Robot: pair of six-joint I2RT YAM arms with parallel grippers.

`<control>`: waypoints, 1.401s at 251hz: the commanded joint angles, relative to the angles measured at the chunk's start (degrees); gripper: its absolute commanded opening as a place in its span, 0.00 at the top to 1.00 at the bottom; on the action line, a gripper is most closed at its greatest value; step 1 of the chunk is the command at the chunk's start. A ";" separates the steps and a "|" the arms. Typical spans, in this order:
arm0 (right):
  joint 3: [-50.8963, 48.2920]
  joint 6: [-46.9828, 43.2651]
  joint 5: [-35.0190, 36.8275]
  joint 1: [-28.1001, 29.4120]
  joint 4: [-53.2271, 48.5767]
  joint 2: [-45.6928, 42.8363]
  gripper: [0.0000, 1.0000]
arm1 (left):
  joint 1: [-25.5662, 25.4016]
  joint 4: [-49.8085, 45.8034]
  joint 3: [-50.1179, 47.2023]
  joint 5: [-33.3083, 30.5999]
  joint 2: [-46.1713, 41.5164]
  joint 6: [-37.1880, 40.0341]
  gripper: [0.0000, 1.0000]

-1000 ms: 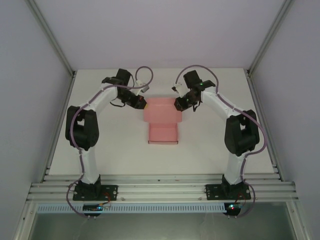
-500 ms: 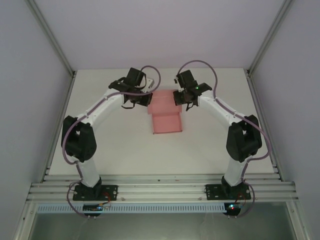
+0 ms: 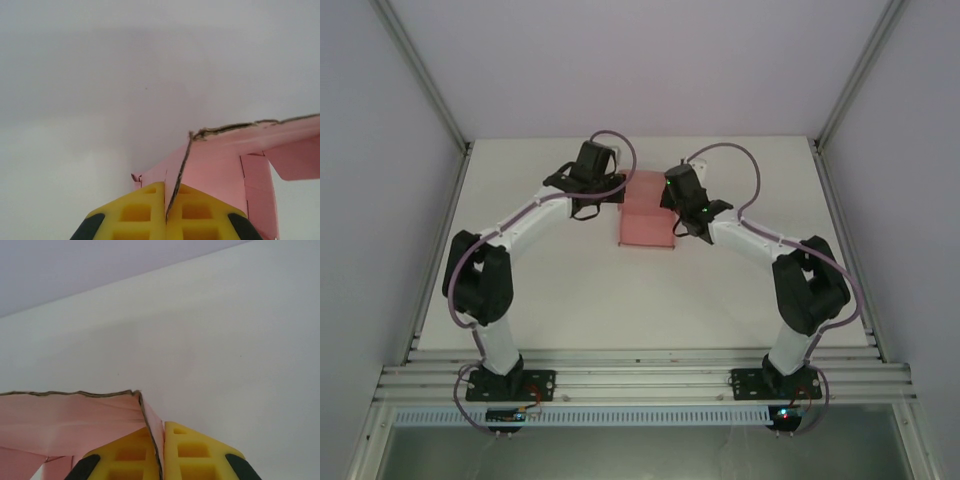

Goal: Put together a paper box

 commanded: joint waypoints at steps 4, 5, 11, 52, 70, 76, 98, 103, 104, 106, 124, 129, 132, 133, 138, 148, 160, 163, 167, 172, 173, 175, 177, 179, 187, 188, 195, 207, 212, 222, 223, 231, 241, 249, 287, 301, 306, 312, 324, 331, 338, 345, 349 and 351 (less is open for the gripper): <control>-0.92 2.93 4.99 1.29 10.06 0.82 0.93 | -0.15 5.84 -2.35 0.15 0.64 -3.20 1.00; -1.66 2.92 5.06 1.35 10.11 0.79 0.93 | -0.21 6.10 -2.58 0.15 0.62 -3.36 1.00; -2.83 2.96 5.36 1.66 10.94 0.75 0.93 | -0.19 7.66 -3.88 0.29 0.15 -3.42 1.00; -9.41 -3.06 6.63 3.70 22.38 0.20 0.93 | -0.68 19.56 -13.13 4.29 -1.92 -5.23 1.00; -11.62 -3.29 7.83 4.85 24.20 0.23 0.93 | -1.45 24.13 -17.14 5.22 -2.37 -5.92 1.00; -12.46 -3.39 8.04 5.21 25.22 0.23 0.93 | -1.78 25.58 -18.30 5.45 -2.48 -6.14 1.00; -15.16 -3.52 9.48 6.35 28.63 0.27 0.92 | -2.35 27.99 -20.76 6.74 -2.98 -6.49 1.00; -15.59 -3.73 10.06 6.59 29.02 0.23 0.92 | -2.37 27.99 -20.99 6.86 -3.15 -6.60 1.00; -15.64 -3.79 10.19 6.64 29.13 0.23 0.92 | -2.38 27.99 -21.04 6.89 -3.25 -6.60 1.00; -15.78 -3.94 10.43 6.76 29.16 0.29 0.92 | -2.39 27.95 -21.08 6.91 -3.26 -6.54 1.00; -16.80 -4.46 12.40 7.86 30.13 0.17 0.92 | -2.65 27.83 -22.43 6.85 -4.24 -6.78 1.00; -17.08 -4.65 12.59 8.04 30.71 0.14 0.92 | -2.84 28.10 -22.96 7.28 -4.59 -6.74 1.00; -17.24 -4.94 12.68 8.15 30.99 0.14 0.92 | -2.91 28.34 -23.36 7.40 -4.79 -6.66 1.00; -17.39 -4.96 12.69 8.17 31.08 0.14 0.92 | -2.96 28.43 -23.45 7.42 -4.86 -6.63 1.00; -17.77 -5.24 12.63 8.38 31.70 0.10 0.92 | -2.99 28.83 -24.24 7.56 -5.29 -6.40 1.00; -18.73 -5.38 13.04 8.88 32.85 -0.18 0.90 | -3.25 29.58 -25.76 7.86 -6.23 -5.81 1.00; -19.78 -6.01 13.23 9.52 34.24 -0.62 0.89 | -3.53 29.75 -27.43 7.72 -7.31 -5.00 1.00; -20.08 -6.29 13.23 9.69 34.72 -0.71 0.89 | -3.63 29.83 -27.83 7.58 -7.57 -4.82 1.00; -20.50 -6.81 13.34 9.90 35.27 -0.86 0.88 | -3.64 30.03 -28.48 7.49 -7.88 -4.58 1.00; -21.04 -7.45 13.53 10.17 36.06 -1.04 0.87 | -3.66 30.33 -29.35 7.46 -8.28 -4.29 1.00; -21.17 -7.58 13.55 10.28 36.21 -1.07 0.87 | -3.68 30.43 -29.49 7.50 -8.32 -4.26 1.00; -21.38 -7.81 13.64 10.40 36.43 -1.15 0.87 | -3.72 30.56 -29.74 7.48 -8.42 -4.18 1.00; -21.61 -8.14 13.77 10.54 36.72 -1.22 0.87 | -3.71 30.68 -30.15 7.45 -8.55 -4.13 1.00; -21.80 -8.44 13.89 10.71 37.06 -1.30 0.87 | -3.71 30.79 -30.48 7.44 -8.72 -4.14 1.00; -22.68 -9.53 14.43 11.16 37.80 -1.63 0.86 | -3.71 31.34 -31.82 7.22 -9.41 -4.06 0.98; -22.78 -9.68 14.44 11.21 37.87 -1.67 0.86 | -3.71 31.42 -31.90 7.24 -9.46 -4.06 0.98; -23.50 -10.35 14.97 11.68 38.01 -2.14 0.85 | -3.75 31.76 -32.97 7.53 -9.93 -3.69 0.97; -24.69 -11.67 15.29 12.28 38.33 -2.95 0.84 | -3.96 32.60 -34.74 8.01 -10.75 -3.32 0.94; -25.21 -12.02 15.33 12.47 38.50 -3.20 0.85 | -3.95 33.00 -35.47 8.22 -11.06 -3.27 0.94; -26.18 -12.58 15.31 12.79 38.66 -3.83 0.84 | -4.01 34.05 -36.93 8.82 -11.71 -3.19 0.92; -26.25 -12.61 15.28 12.77 38.70 -3.87 0.84 | -4.03 34.14 -37.01 8.92 -11.75 -3.14 0.92; -27.10 -12.57 15.20 13.07 38.49 -4.28 0.84 | -4.13 34.85 -38.00 9.18 -12.25 -3.17 0.90; -28.13 -12.67 14.35 13.35 38.47 -4.73 0.83 | -4.15 35.54 -39.10 9.51 -12.95 -3.15 0.90; -28.82 -12.91 13.24 13.45 38.33 -5.08 0.82 | -4.18 36.09 -39.91 10.11 -13.54 -2.71 0.90; -31.93 -15.54 12.39 14.86 37.34 -6.92 0.79 | -4.54 35.94 -42.11 11.22 -15.64 -1.05 0.86; -32.78 -16.24 11.00 14.94 36.32 -7.57 0.77 | -4.57 34.58 -42.34 11.52 -15.99 -0.15 0.82; -33.15 -16.13 10.77 15.00 35.91 -7.86 0.76 | -4.54 34.22 -42.40 11.75 -16.17 0.06 0.80; -33.53 -16.21 10.20 14.99 35.43 -7.94 0.75 | -4.59 33.75 -42.57 12.05 -16.35 0.20 0.79; -34.13 -15.79 9.35 15.04 33.83 -8.36 0.73 | -4.57 32.75 -42.90 12.40 -16.77 0.62 0.74; -34.38 -15.33 9.07 15.04 32.71 -8.54 0.73 | -4.57 32.21 -43.08 12.62 -17.12 0.70 0.73; -34.68 -14.92 8.42 15.00 31.83 -8.71 0.72 | -4.56 31.72 -43.43 12.74 -17.52 0.79 0.72; -35.02 -14.46 8.17 15.02 31.08 -8.92 0.72 | -4.57 31.28 -43.74 12.72 -17.95 0.80 0.70; -35.22 -14.28 8.10 15.00 30.85 -9.01 0.72 | -4.55 30.99 -43.91 12.64 -18.21 0.77 0.70; -35.33 -14.28 7.99 15.03 30.85 -8.98 0.71 | -4.58 30.87 -44.05 12.63 -18.36 0.77 0.70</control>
